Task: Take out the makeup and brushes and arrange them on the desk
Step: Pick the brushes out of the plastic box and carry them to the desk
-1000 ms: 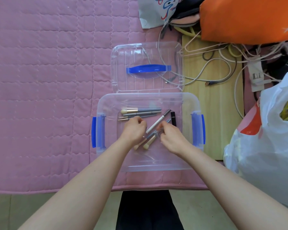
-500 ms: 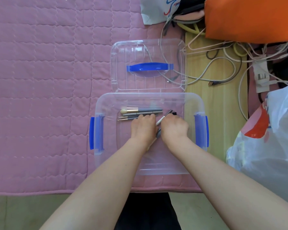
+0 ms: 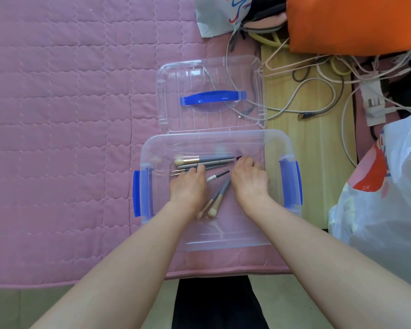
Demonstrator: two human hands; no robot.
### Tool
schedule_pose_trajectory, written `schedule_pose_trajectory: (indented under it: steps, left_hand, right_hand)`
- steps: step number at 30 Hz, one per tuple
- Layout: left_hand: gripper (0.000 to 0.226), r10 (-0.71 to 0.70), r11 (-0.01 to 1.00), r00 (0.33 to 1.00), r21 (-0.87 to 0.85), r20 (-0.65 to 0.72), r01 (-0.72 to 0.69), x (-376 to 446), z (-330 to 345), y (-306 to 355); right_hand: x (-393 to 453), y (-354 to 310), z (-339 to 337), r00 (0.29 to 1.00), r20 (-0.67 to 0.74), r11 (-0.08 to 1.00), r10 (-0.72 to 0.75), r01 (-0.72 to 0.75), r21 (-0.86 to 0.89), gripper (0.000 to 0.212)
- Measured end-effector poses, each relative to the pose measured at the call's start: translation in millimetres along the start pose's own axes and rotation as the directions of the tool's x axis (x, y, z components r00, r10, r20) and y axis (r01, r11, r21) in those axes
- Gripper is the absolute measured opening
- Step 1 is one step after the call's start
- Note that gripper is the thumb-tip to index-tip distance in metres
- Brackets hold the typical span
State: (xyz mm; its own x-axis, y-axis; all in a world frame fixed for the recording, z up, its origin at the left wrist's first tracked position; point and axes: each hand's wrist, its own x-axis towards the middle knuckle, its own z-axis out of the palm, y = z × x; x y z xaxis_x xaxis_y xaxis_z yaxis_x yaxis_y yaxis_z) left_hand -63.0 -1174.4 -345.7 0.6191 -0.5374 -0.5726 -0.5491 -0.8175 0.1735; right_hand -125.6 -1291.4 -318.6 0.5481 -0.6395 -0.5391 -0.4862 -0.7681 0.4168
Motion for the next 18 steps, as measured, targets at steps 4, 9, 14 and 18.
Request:
schedule_pose_trajectory:
  steps: [4, 9, 14, 18]
  left_hand:
    - [0.019, 0.019, 1.000, 0.999, 0.010, 0.043, -0.019, -3, -7, -3]
    - [0.017, -0.016, 0.999, 0.997, -0.037, 0.076, 0.019, -9, -15, -8]
    - [0.011, -0.118, 0.988, 0.983, -0.079, 0.142, 0.130, -19, -16, -12]
    - [0.017, -0.139, 0.984, 0.976, -0.091, 0.165, 0.155, -25, -18, -10]
  right_hand:
    - [9, -5, 8, 0.995, -0.094, 0.998, -0.045, 0.049, 0.044, 0.022]
    - [15, -5, 19, 0.980, -0.132, 0.928, -0.149, 0.184, 0.323, 0.023]
    - [13, 6, 11, 0.962, -0.170, 0.896, -0.213, 0.262, 0.359, 0.022]
    - [13, 6, 1, 0.894, -0.217, 0.853, -0.393, 0.442, 0.277, 0.024]
